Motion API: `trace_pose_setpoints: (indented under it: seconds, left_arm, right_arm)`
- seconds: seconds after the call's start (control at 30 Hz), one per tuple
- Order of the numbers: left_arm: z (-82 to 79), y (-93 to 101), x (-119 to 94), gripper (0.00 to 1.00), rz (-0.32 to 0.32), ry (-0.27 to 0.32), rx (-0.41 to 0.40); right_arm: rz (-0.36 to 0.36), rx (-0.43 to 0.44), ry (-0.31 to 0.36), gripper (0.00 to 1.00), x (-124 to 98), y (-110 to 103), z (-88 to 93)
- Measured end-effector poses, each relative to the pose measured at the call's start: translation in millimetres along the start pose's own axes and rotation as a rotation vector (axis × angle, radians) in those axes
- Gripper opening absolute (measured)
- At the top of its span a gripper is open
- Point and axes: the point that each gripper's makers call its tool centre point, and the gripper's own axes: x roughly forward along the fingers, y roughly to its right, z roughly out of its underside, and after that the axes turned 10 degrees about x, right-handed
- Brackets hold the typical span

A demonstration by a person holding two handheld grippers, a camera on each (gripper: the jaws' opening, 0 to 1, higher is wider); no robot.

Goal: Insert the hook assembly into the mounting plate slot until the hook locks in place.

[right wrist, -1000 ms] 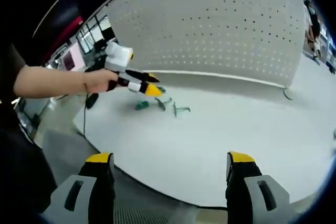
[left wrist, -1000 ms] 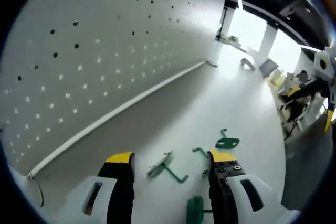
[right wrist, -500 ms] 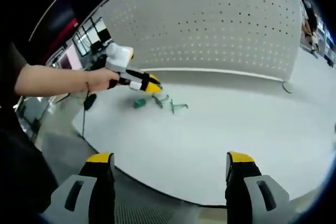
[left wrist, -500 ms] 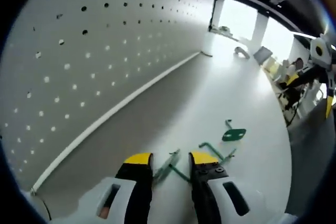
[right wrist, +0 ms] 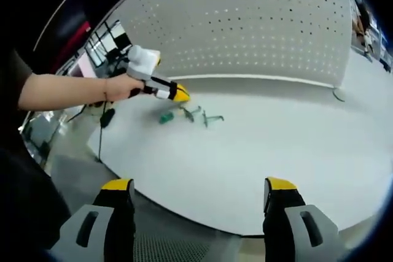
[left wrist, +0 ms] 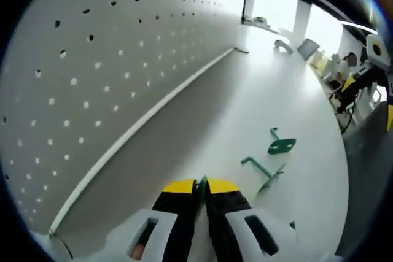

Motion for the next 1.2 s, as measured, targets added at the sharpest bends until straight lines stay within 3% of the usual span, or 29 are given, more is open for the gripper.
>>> trace_pose_setpoints:
  seconds: [0.2,0.43,0.73,0.87,1.0,1.2]
  left_arm:
    - [-0.4,2.2,-3.8,0.04,0.000,-0.002,-0.055]
    - [-6.2,-3.8,-12.3,0.02,-0.045,0.030,-0.073]
    - [-15.2,-2.5,-24.8,0.02,-0.058,0.058,-0.082]
    - [-30.3,11.9,-35.1,0.02,-0.037,0.118,-0.161]
    - [-36.4,21.7,-40.3,0.02,-0.039,0.122,-0.117]
    - [-49.8,39.6,-58.5,0.02,-0.013,0.165,-0.150]
  right_arm:
    - [-0.004,-0.002,0.003,0.88,0.7,-0.6,-1.3]
    - [-0.007,-0.011,0.009,0.87,0.8,-1.5,-3.5]
    - [-0.011,-0.021,0.020,0.87,-0.1,-3.6,-6.6]
    - [-0.002,-0.023,0.030,0.87,-1.3,-2.9,-6.9]
    - [-0.008,-0.030,0.037,0.87,-3.9,-6.3,-7.7]
    - [-0.019,-0.045,0.043,0.88,-5.7,-11.5,-9.7]
